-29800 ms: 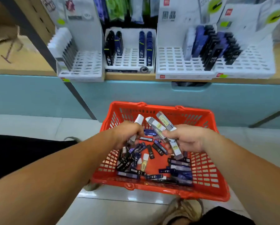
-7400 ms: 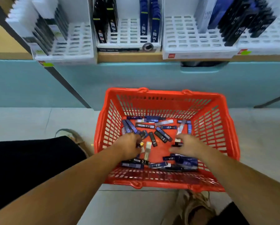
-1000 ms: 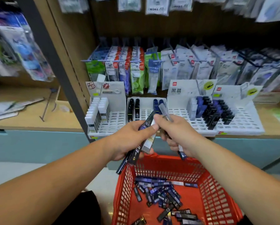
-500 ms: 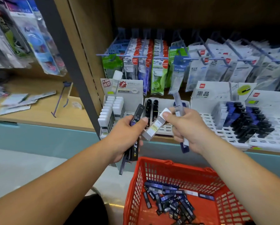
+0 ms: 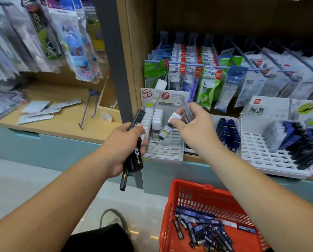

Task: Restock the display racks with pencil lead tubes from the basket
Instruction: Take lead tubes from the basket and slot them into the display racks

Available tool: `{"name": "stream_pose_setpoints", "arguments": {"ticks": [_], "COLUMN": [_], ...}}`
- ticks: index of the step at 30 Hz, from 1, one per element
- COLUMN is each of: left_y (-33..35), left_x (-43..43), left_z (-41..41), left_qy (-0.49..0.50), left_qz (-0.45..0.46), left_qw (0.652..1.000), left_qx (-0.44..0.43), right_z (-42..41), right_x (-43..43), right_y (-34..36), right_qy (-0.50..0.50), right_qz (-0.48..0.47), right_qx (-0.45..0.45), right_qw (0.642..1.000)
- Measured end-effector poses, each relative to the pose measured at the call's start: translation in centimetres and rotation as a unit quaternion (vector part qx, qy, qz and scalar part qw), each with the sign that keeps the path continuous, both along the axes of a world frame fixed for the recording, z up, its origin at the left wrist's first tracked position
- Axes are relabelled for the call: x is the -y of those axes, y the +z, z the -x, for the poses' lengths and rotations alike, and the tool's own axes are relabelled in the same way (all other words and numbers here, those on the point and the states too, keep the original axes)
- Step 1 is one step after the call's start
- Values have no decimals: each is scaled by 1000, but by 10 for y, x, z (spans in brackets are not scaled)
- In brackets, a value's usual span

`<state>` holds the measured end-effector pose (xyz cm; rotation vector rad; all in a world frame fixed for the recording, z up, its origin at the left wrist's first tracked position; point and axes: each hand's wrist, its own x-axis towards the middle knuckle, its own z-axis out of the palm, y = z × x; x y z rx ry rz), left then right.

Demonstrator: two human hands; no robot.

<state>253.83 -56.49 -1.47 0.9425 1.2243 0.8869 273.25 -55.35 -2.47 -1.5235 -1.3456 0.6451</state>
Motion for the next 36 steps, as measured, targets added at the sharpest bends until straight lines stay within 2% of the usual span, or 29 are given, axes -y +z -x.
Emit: {"name": "stream_pose_setpoints", "arguments": {"ticks": [5, 13, 22, 24, 27, 30, 33, 34, 36], "left_y": [-5, -7, -5, -3, 1, 5, 8, 10, 12], "left_x": [-4, -3, -7, -6, -6, -6, -8, -9, -12], "left_z": [11, 17, 10, 9, 5, -3, -17, -24, -38], "left_qy": [-23, -35, 5, 2, -2, 8, 60, 84, 122], "left_qz": [11, 5, -7, -2, 2, -5, -30, -41, -62], "left_qw": [1000, 999, 999, 999, 997, 997, 995, 992, 988], "left_qx": [-3, 13, 38, 54, 71, 82, 77, 79, 78], "right_z": [16, 19, 20, 17, 13, 11, 8, 7, 5], "right_x": [-13, -21, -20, -20, -15, -6, 11, 19, 34], "right_y": [-13, -27, -33, -33, -29, -17, 5, 13, 22], "right_qy": [42, 42, 46, 65, 130, 122, 108, 129, 173], "right_qz": [14, 18, -11, -16, 37, 54, 119, 154, 195], "right_qx": [80, 130, 184, 221, 245, 199, -4, -78, -136], "right_qw": [996, 991, 982, 973, 960, 971, 987, 976, 956]}}
